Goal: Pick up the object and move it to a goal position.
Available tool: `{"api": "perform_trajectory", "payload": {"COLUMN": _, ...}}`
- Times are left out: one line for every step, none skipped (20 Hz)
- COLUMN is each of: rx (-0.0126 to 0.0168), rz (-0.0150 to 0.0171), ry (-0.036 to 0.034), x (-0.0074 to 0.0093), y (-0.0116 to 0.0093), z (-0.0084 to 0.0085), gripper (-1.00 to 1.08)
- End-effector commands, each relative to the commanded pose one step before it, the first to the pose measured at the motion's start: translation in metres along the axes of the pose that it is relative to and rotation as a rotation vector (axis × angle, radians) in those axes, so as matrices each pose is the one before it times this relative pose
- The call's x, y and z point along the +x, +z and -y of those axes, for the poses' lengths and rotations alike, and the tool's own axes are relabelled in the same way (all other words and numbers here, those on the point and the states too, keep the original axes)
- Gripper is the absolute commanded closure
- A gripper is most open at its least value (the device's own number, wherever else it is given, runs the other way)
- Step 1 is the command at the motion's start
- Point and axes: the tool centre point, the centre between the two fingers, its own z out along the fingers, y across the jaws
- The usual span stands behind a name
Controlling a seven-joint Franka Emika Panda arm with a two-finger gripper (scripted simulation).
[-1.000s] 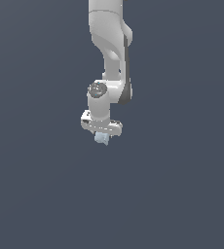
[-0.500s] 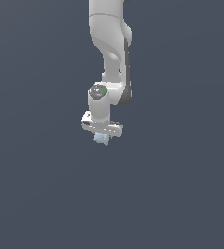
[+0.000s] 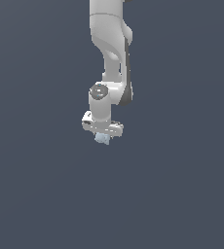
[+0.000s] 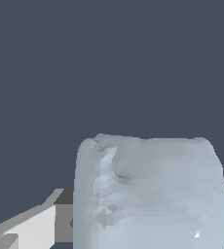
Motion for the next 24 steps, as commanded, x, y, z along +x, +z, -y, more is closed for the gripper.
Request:
{"api": "perform_trajectory", "payload": {"rx": 0.00025, "rz": 0.00027, "ry": -0.00159, "x": -0.0025, "y": -0.00024, "z": 0.00782, "gripper": 1.08}}
{"api": "perform_trajectory", "payload": {"rx": 0.0, "rz": 0.0, "ry": 0.0, "x": -0.0014, "y": -0.00023, "z": 0.00428, "gripper": 1.08}}
{"api": "perform_trajectory", "payload": {"rx": 0.0, "rz": 0.0, "ry": 0.0, "x": -0.00161, "y": -0.00026, "z": 0.00493, "gripper": 1.08}}
{"api": "perform_trajectory", "payload": {"rx": 0.0, "rz": 0.0, "ry": 0.0, "x": -0.00181, "y": -0.00029, "z": 0.00557, "gripper": 1.08}}
{"api": "perform_trajectory", "payload": {"rx": 0.0, "rz": 0.0, "ry": 0.0, "x": -0.00201, "y": -0.00033, "z": 0.0062, "gripper": 1.08}}
{"api": "perform_trajectory", "payload": {"rx": 0.0, "rz": 0.0, "ry": 0.0, "x": -0.00221, "y": -0.00036, "z": 0.00684, "gripper": 1.08}}
{"api": "perform_trajectory", "payload": {"rx": 0.0, "rz": 0.0, "ry": 0.0, "x": -0.0024, "y": -0.00039, "z": 0.00746, "gripper": 1.08}}
{"api": "perform_trajectory", "payload": {"rx": 0.0, "rz": 0.0, "ry": 0.0, "x": -0.00259, "y": -0.00043, "z": 0.00809, "gripper": 1.08}}
{"api": "perform_trajectory", "payload": {"rx": 0.0, "rz": 0.0, "ry": 0.0, "x": -0.00278, "y": -0.00046, "z": 0.00872, "gripper": 1.08}}
{"api": "perform_trajectory", "payload": {"rx": 0.0, "rz": 0.0, "ry": 0.0, "x": -0.00297, "y": -0.00049, "z": 0.00935, "gripper": 1.08}}
{"api": "perform_trajectory", "payload": {"rx": 0.0, "rz": 0.0, "ry": 0.0, "x": -0.00315, "y": -0.00053, "z": 0.00998, "gripper": 1.08}}
{"api": "perform_trajectory", "payload": {"rx": 0.0, "rz": 0.0, "ry": 0.0, "x": -0.00333, "y": -0.00056, "z": 0.01063, "gripper": 1.08}}
{"api": "perform_trajectory", "payload": {"rx": 0.0, "rz": 0.0, "ry": 0.0, "x": -0.00351, "y": -0.0006, "z": 0.01128, "gripper": 1.08}}
{"api": "perform_trajectory", "payload": {"rx": 0.0, "rz": 0.0, "ry": 0.0, "x": -0.00369, "y": -0.00063, "z": 0.01195, "gripper": 1.08}}
{"api": "perform_trajectory", "payload": {"rx": 0.0, "rz": 0.0, "ry": 0.0, "x": -0.00379, "y": -0.00066, "z": 0.01241, "gripper": 1.08}}
{"api": "perform_trajectory", "payload": {"rx": 0.0, "rz": 0.0, "ry": 0.0, "x": -0.0038, "y": -0.00067, "z": 0.01257, "gripper": 1.08}}
{"api": "perform_trajectory", "payload": {"rx": 0.0, "rz": 0.0, "ry": 0.0, "x": -0.00369, "y": -0.00066, "z": 0.01237, "gripper": 1.08}}
{"api": "perform_trajectory", "payload": {"rx": 0.0, "rz": 0.0, "ry": 0.0, "x": -0.00348, "y": -0.00063, "z": 0.01182, "gripper": 1.08}}
{"api": "perform_trajectory", "payload": {"rx": 0.0, "rz": 0.0, "ry": 0.0, "x": -0.00328, "y": -0.0006, "z": 0.01126, "gripper": 1.08}}
{"api": "perform_trajectory", "payload": {"rx": 0.0, "rz": 0.0, "ry": 0.0, "x": -0.00308, "y": -0.00057, "z": 0.0107, "gripper": 1.08}}
{"api": "perform_trajectory", "payload": {"rx": 0.0, "rz": 0.0, "ry": 0.0, "x": -0.00287, "y": -0.00054, "z": 0.01014, "gripper": 1.08}}
{"api": "perform_trajectory", "payload": {"rx": 0.0, "rz": 0.0, "ry": 0.0, "x": -0.00265, "y": -0.00051, "z": 0.00958, "gripper": 1.08}}
{"api": "perform_trajectory", "payload": {"rx": 0.0, "rz": 0.0, "ry": 0.0, "x": -0.00243, "y": -0.00048, "z": 0.00901, "gripper": 1.08}}
{"api": "perform_trajectory", "payload": {"rx": 0.0, "rz": 0.0, "ry": 0.0, "x": -0.00223, "y": -0.00044, "z": 0.00843, "gripper": 1.08}}
